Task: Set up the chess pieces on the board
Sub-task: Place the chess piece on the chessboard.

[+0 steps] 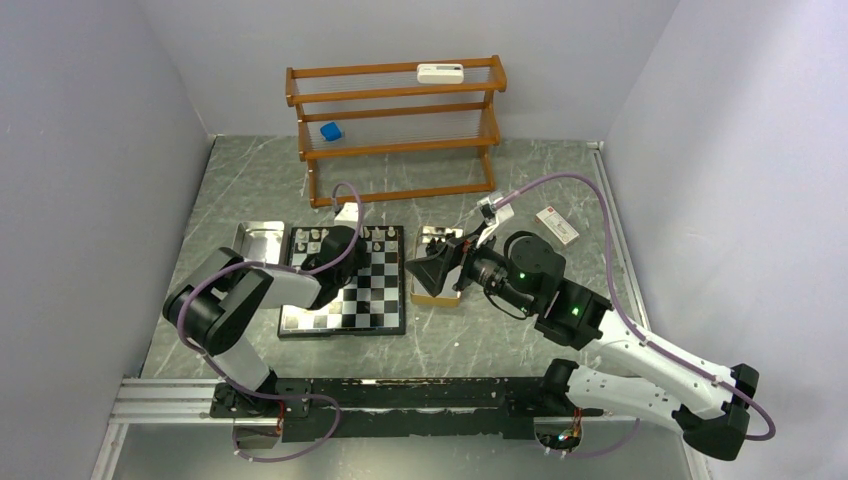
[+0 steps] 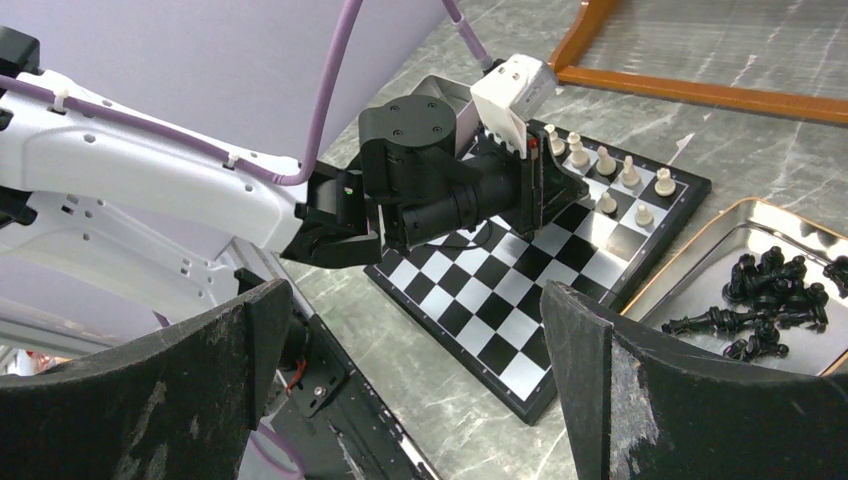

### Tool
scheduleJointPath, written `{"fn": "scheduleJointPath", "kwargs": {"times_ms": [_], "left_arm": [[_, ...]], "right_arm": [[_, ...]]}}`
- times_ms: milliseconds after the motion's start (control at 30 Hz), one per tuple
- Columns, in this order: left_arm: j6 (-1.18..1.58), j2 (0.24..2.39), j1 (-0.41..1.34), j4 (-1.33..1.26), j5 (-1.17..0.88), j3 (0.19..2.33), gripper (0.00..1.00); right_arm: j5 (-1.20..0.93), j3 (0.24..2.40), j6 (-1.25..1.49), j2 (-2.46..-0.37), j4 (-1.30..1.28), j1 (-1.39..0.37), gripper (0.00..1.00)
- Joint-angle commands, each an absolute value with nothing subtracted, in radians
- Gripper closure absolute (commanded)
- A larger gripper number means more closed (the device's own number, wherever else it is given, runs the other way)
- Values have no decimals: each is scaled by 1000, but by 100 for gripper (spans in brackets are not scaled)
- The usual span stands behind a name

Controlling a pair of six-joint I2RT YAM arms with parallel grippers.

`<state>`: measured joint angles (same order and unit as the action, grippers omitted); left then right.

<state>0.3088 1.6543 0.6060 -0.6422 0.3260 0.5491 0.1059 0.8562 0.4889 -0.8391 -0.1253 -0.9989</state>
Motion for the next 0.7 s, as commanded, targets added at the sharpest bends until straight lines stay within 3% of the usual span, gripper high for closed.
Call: {"fn": "scheduleJointPath", "kwargs": {"times_ms": [0,433,667], "left_arm": [[299,1683,614,-650,317,574,82],[294,1645,614,-627,329,572,79],[305,1535,614,-561,319,568,69]], "right_arm": [[126,852,490,-829,-122,-1004,0],[125,850,495,-836,-121,-1004,0],[118,843,498,-846,-109,-1004,0]]}}
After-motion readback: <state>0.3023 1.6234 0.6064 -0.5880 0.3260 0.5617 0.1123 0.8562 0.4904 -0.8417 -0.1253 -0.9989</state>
